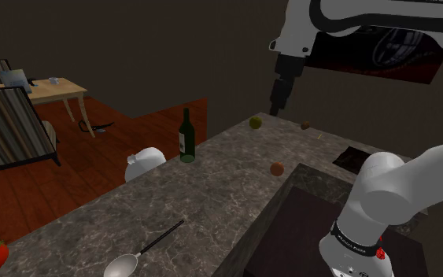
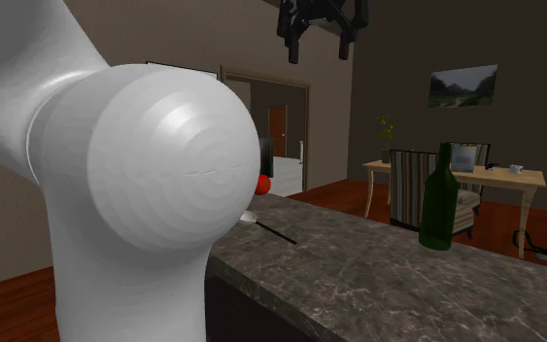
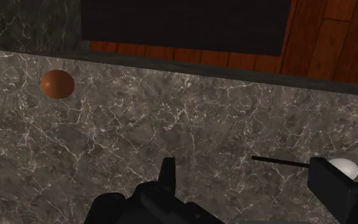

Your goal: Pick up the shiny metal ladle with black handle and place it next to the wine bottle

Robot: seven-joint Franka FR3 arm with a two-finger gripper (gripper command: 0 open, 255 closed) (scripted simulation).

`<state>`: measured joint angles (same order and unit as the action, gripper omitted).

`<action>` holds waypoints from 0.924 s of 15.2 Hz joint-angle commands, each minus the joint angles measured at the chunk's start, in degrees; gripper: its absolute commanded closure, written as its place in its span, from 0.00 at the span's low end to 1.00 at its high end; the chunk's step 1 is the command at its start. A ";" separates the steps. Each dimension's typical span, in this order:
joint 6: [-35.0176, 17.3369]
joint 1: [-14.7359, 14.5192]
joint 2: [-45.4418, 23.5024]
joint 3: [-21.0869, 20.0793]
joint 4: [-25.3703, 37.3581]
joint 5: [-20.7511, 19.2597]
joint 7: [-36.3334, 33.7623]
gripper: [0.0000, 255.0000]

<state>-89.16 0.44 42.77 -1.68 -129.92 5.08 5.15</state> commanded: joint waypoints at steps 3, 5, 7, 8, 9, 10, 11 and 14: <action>-3.43 -1.10 -2.82 -0.54 -0.71 -0.23 2.14 0.00; -6.79 -2.16 -5.82 -1.12 -1.18 -0.48 4.21 0.00; -10.07 -3.18 -8.96 -1.74 -1.39 -0.76 6.21 0.00; -11.67 -3.68 -10.59 -2.06 -1.42 -0.92 7.18 0.00; -13.24 -4.16 -12.24 -2.41 -1.38 -1.08 8.13 0.00; -14.79 -4.62 -13.92 -2.77 -1.29 -1.26 9.07 0.00; -16.31 -5.08 -15.62 -3.13 -1.14 -1.47 9.97 0.00; -20.67 -6.38 -20.86 -4.29 -0.38 -2.20 12.54 0.00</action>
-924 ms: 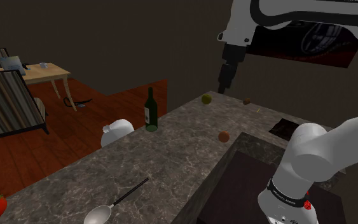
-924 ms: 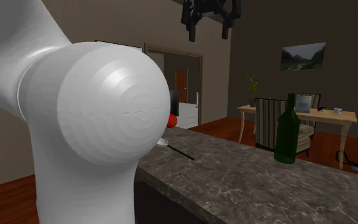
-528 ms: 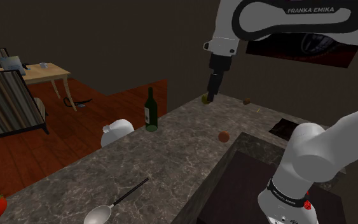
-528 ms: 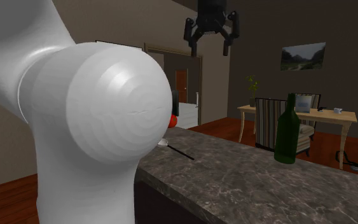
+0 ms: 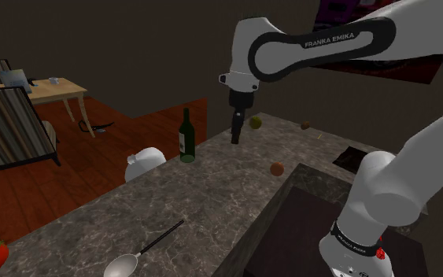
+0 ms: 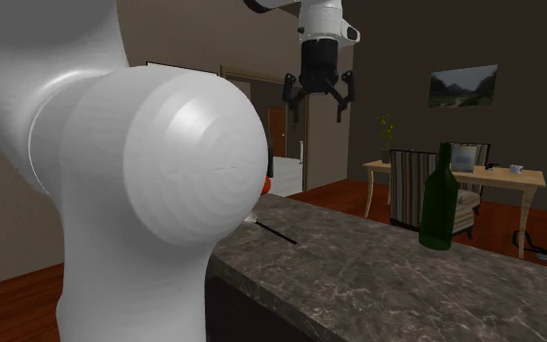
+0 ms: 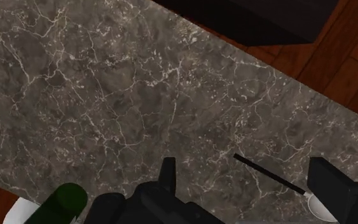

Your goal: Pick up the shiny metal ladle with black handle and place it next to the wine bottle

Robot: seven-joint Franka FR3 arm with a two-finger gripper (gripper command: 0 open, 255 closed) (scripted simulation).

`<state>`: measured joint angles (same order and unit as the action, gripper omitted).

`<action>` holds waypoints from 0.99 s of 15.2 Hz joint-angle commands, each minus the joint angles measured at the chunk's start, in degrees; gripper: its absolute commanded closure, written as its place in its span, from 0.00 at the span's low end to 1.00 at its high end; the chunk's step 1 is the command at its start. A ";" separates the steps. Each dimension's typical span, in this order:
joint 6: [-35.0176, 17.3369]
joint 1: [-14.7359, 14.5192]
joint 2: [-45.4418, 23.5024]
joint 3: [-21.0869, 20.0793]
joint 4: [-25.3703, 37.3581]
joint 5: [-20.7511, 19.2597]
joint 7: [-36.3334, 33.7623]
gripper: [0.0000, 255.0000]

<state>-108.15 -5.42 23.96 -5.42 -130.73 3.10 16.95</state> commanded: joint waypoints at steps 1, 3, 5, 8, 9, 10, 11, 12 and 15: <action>-3.07 -0.93 -3.82 -0.96 0.78 -0.52 1.55 0.00; -5.74 -1.71 -7.42 -1.81 1.62 -1.21 3.07 0.00; -8.27 -2.45 -11.06 -2.69 2.64 -2.05 4.47 0.00; -11.76 -3.54 -16.58 -4.03 4.48 -3.63 6.31 0.00; -12.85 -3.89 -18.43 -4.48 5.18 -4.25 6.86 0.00; -13.89 -4.26 -20.28 -4.92 5.91 -4.92 7.37 0.00; -14.89 -4.62 -22.14 -5.35 6.67 -5.64 7.84 0.00; -15.85 -5.01 -24.00 -5.76 7.47 -6.41 8.28 0.00; -18.46 -6.25 -29.58 -6.88 10.07 -8.99 9.42 0.00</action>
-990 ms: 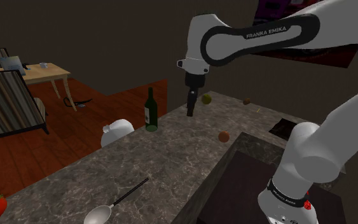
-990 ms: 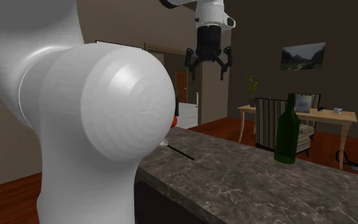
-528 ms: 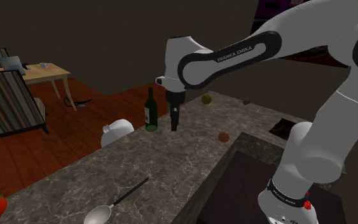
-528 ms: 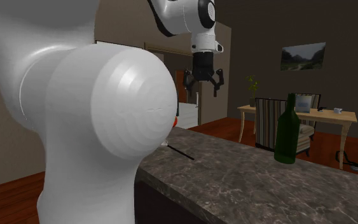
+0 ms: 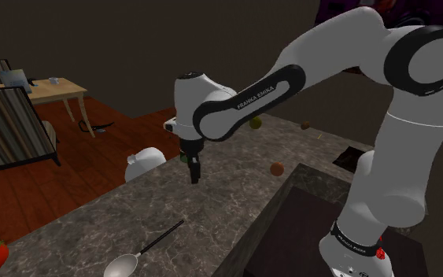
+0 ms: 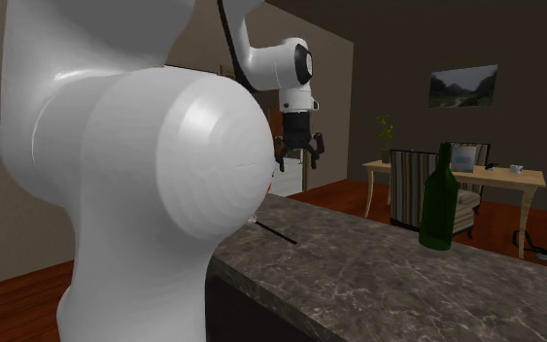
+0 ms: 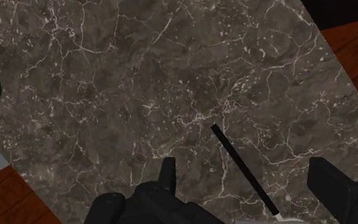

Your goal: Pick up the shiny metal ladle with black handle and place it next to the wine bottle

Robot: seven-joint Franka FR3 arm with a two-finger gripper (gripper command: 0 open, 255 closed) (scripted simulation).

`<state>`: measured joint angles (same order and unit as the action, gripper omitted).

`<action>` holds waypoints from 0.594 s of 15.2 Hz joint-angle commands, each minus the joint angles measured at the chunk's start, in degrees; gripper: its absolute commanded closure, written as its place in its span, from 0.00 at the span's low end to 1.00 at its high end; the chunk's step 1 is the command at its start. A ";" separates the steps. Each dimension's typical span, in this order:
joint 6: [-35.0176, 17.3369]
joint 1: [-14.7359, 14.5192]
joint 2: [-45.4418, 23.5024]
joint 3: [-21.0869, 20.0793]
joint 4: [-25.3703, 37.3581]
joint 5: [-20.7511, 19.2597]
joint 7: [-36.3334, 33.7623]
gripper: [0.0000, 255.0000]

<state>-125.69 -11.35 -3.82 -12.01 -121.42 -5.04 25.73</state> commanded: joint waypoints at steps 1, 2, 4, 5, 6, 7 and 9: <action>-1.71 -0.78 -3.66 -0.62 1.69 -1.80 0.97 0.00; -2.45 -1.27 -5.52 -0.92 2.65 -2.77 1.28 0.00; -3.80 -2.31 -9.23 -1.42 4.66 -4.81 1.85 0.00; -4.41 -2.88 -11.08 -1.63 5.71 -5.85 2.13 0.00; -4.99 -3.48 -12.92 -1.79 6.79 -6.91 2.40 0.00; -5.52 -4.11 -14.75 -1.92 7.89 -7.97 2.68 0.00; -6.49 -5.43 -18.40 -2.11 10.17 -10.10 3.25 0.00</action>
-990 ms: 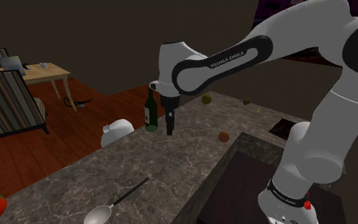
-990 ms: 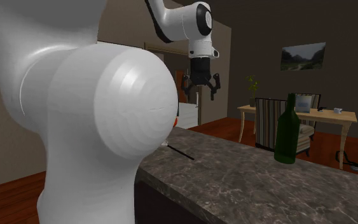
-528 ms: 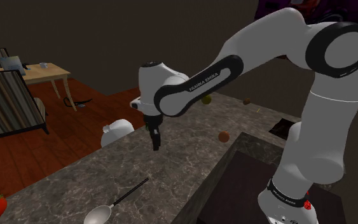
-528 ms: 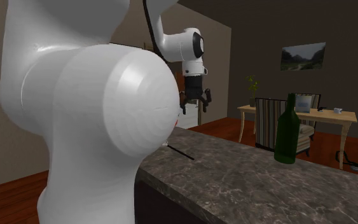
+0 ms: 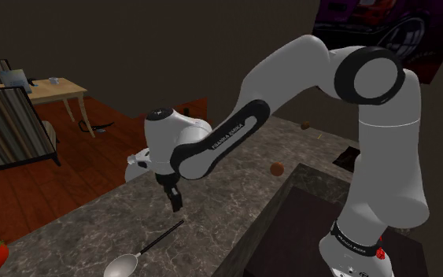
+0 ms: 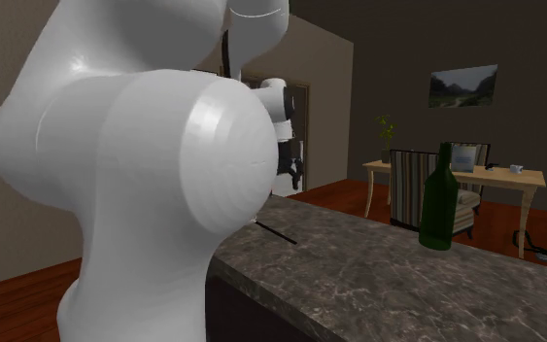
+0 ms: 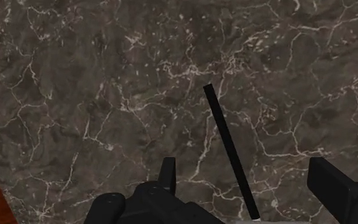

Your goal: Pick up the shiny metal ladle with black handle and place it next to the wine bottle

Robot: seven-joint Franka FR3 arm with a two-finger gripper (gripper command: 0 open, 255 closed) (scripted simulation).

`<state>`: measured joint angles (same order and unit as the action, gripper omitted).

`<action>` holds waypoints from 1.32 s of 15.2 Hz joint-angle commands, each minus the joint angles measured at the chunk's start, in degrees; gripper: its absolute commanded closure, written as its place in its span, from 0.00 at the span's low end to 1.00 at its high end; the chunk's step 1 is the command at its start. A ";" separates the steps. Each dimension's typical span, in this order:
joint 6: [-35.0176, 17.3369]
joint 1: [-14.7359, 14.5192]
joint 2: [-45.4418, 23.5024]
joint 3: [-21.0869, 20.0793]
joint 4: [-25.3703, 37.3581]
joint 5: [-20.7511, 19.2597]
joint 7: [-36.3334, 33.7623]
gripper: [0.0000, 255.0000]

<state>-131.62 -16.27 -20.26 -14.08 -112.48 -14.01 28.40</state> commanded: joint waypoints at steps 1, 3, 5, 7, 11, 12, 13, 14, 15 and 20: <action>-0.99 -1.21 -3.77 -0.09 2.40 -2.18 0.88 0.00; -1.76 -2.68 -7.37 -0.12 4.82 -4.24 1.53 0.00; -2.43 -4.21 -10.94 -0.07 7.32 -6.23 2.26 0.00; -3.00 -5.80 -14.48 0.02 9.91 -8.15 3.07 0.00; -3.76 -8.52 -20.32 0.29 14.38 -11.11 4.62 0.00; -4.21 -8.58 -20.88 0.47 14.50 -11.30 4.51 0.00; -4.65 -8.64 -21.45 0.65 14.64 -11.49 4.41 0.00; -5.08 -8.69 -22.03 0.83 14.79 -11.68 4.30 0.00; -5.51 -8.75 -22.61 1.01 14.95 -11.86 4.20 0.00; -6.99 -8.96 -24.74 1.66 15.63 -12.50 3.86 0.00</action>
<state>-138.53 -25.18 -44.72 -12.48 -97.10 -26.46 32.29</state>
